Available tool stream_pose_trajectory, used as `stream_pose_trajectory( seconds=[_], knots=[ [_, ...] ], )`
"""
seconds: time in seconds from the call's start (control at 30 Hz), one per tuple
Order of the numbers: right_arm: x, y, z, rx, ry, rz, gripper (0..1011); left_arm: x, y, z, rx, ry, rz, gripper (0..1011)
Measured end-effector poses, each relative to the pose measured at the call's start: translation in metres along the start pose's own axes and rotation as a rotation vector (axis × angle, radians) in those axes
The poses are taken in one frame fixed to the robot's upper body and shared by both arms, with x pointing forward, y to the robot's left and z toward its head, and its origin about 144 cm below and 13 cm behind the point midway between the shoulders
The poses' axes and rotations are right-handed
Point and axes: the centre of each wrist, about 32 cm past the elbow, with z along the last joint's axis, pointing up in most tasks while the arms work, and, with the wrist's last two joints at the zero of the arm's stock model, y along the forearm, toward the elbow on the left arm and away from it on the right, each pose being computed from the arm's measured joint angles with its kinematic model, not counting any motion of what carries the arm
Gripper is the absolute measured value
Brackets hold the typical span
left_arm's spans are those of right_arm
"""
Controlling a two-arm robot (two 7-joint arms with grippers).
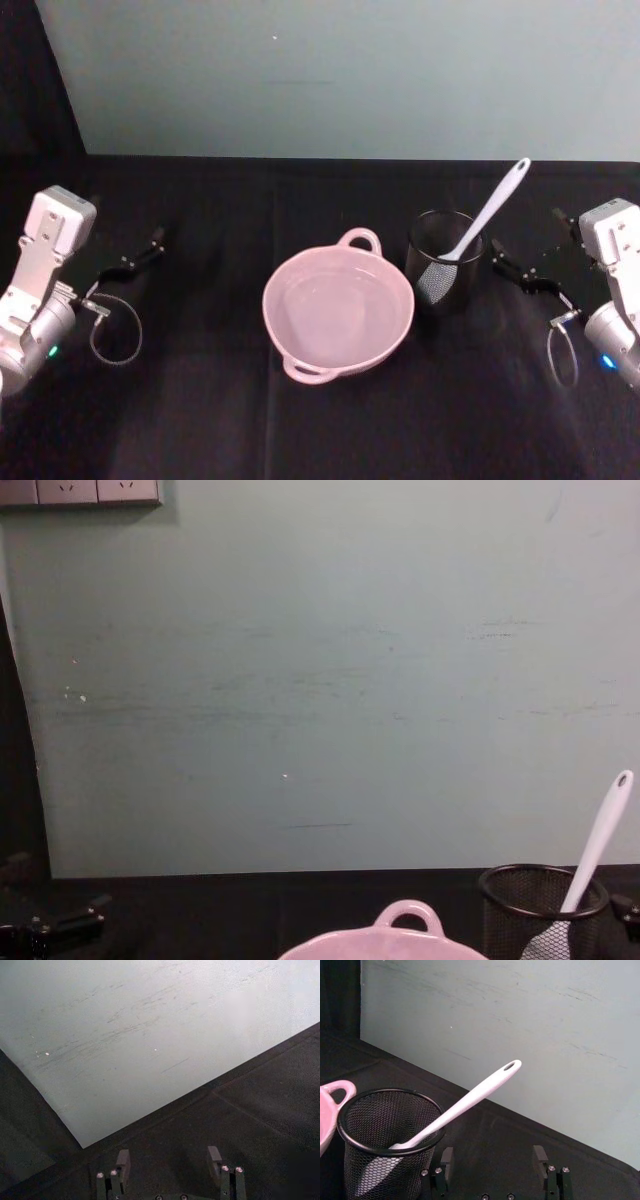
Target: Use the one hand to pick up the spoon and stir the clear water in the bowl.
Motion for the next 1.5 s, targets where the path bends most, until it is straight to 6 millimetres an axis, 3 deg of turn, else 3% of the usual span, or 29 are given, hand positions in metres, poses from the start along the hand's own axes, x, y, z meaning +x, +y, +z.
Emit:
stream_pose_trajectory(
  seconds=[0.43,0.77,1.0,1.27,1.5],
  knots=[
    [0.000,-0.002,0.000,0.001,0.002,-0.004,1003,0.000,0.000,0.000,0.000,0.000,0.000,1011],
    [0.001,-0.030,0.001,0.036,0.051,-0.039,1003,0.000,0.000,0.000,0.000,0.000,0.000,1011],
    [-0.002,-0.039,0.007,0.103,0.196,-0.029,1003,0.000,0.000,0.000,0.000,0.000,0.000,1011],
    [-0.004,-0.029,0.013,0.133,0.364,0.014,1002,0.000,0.000,0.000,0.000,0.000,0.000,1011],
    [0.001,-0.006,0.015,0.128,0.549,0.057,1002,0.000,0.000,0.000,0.000,0.000,0.000,1011]
  ],
)
